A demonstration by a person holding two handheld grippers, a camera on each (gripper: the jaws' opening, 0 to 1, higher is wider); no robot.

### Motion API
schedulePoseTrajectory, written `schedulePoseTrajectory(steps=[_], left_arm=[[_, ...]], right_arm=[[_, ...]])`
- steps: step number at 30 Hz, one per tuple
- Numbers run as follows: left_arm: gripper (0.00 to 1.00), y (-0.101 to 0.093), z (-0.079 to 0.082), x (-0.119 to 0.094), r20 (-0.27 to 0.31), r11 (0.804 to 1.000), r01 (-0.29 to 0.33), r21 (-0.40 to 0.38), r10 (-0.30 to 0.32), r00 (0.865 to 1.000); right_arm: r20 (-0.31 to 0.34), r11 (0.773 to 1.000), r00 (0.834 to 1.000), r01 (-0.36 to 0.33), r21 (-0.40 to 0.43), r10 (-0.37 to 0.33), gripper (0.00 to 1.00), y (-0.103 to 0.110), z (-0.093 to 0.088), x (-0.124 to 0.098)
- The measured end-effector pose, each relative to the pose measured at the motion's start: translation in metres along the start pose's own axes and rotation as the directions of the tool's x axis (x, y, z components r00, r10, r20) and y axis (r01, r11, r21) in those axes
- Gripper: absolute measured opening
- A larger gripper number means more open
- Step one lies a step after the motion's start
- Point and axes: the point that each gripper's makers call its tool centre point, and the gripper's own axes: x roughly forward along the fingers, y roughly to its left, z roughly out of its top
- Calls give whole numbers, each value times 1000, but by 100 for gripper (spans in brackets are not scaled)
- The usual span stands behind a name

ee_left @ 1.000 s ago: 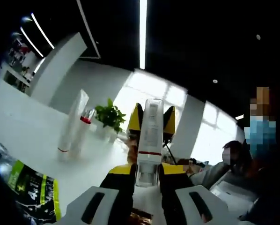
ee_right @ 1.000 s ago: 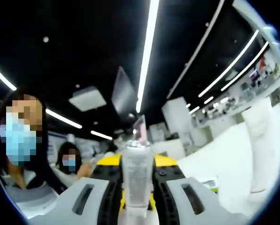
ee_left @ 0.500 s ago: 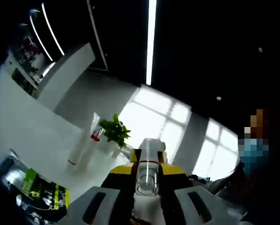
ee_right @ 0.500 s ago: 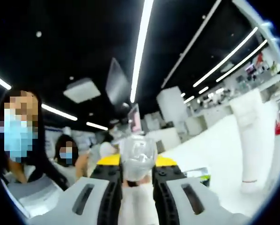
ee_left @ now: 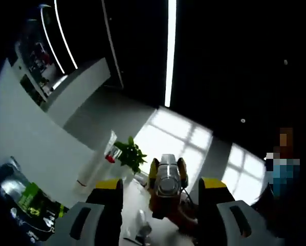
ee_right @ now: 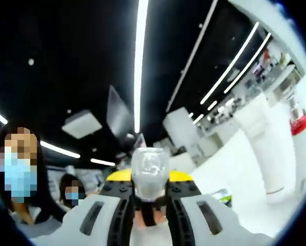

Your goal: Arrange the skincare products in the storage area until every visible bottle or jar stands upright without overlapping.

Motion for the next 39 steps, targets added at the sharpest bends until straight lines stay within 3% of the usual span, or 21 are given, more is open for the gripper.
schedulePoseTrajectory(steps=[4, 5, 9, 11, 14, 19, 22, 25, 27, 30, 32, 35, 38, 39], left_arm=[[55, 2, -8, 5, -24, 1000, -1, 5, 1, 1000], [56, 3, -4, 3, -26, 1000, 15, -4, -15, 1000], [55, -11, 6, 3, 35, 991, 106, -80, -103, 994], [46, -14, 8, 2, 42, 990, 115, -76, -112, 993], [24, -18, 14, -3, 37, 989, 137, -62, -135, 990], [23, -23, 13, -5, 4, 991, 117, -63, -117, 993], [22, -25, 11, -6, -36, 996, 86, -36, -88, 995], [22, -26, 10, -8, -65, 998, 63, -12, -64, 996], [22, -25, 8, -12, -117, 999, 37, 1, -37, 992], [22, -21, 2, -16, -188, 1000, 1, 14, 2, 982], [21, -17, -6, -17, -232, 1000, -29, -1, 28, 972], [21, -9, -15, -19, -273, 997, -66, -46, 51, 961], [21, 1, -31, -22, -345, 992, -124, -24, 109, 932], [21, 3, -35, -22, -368, 991, -132, -16, 117, 922]], right_arm=[[30, 999, 999, -18, 48, 17, 20, 4, -5, 5], [31, 999, 999, -21, 46, 19, 21, 6, -6, 7], [-8, 999, 999, -45, -11, 45, 21, 16, -19, 15], [-5, 999, 999, -51, -17, 51, 21, 20, -21, 17], [-10, 996, 1000, -21, -90, 20, 21, 17, -24, 18], [-22, 998, 999, -28, -63, 26, 21, 14, -25, 21], [-63, 997, 998, -32, -63, 28, 21, 13, -29, 20], [-191, 995, 981, -63, -81, 46, 22, 11, -42, 15], [-256, 991, 966, -57, -122, 24, 28, 5, -46, 9], [-254, 987, 967, -57, -149, 18, 42, 1, -38, 1], [-344, 993, 939, -68, -98, 30, 47, -1, -48, -9], [-408, 996, 912, -67, -63, 36, 51, -4, -63, -15], [-445, 998, 895, -48, -52, 19, 48, -10, -76, -15], [-482, 997, 876, -54, -52, 22, 48, -9, -85, -17]])
